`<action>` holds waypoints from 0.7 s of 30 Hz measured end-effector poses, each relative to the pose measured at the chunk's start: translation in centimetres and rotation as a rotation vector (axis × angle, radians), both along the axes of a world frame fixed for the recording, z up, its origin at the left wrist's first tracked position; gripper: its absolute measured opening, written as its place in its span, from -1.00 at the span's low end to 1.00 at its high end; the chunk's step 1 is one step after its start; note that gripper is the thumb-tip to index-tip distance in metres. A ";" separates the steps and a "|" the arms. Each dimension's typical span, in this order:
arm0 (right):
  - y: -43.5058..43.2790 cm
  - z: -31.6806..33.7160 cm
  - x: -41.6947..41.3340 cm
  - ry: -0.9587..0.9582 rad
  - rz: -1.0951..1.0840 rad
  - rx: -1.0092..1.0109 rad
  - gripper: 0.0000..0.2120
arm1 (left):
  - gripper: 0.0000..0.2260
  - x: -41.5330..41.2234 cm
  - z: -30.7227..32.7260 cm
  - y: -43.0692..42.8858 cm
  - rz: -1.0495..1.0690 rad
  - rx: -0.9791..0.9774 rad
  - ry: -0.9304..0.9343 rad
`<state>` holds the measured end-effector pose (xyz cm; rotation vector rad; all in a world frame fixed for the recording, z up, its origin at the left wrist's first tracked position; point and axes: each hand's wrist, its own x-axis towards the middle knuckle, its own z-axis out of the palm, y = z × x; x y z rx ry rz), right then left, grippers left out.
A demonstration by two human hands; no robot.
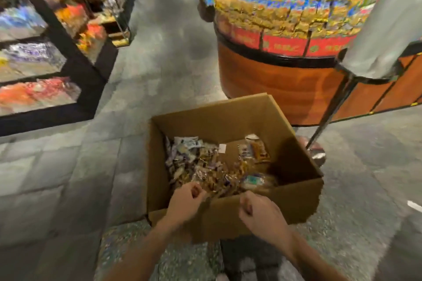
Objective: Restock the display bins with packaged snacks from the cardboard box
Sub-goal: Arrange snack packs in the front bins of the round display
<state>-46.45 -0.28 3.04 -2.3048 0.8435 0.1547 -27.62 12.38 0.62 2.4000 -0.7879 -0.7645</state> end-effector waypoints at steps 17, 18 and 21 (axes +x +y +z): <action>-15.8 -16.7 35.9 0.292 0.431 0.036 -0.21 | 0.07 22.6 -16.7 -9.5 0.673 0.106 0.240; -16.0 -17.9 37.6 0.279 0.467 0.018 -0.13 | 0.10 23.4 -17.4 -10.4 0.682 0.083 0.217; -15.4 -22.1 41.1 0.288 0.609 -0.027 0.10 | 0.22 25.4 -20.0 -11.8 0.644 0.044 0.202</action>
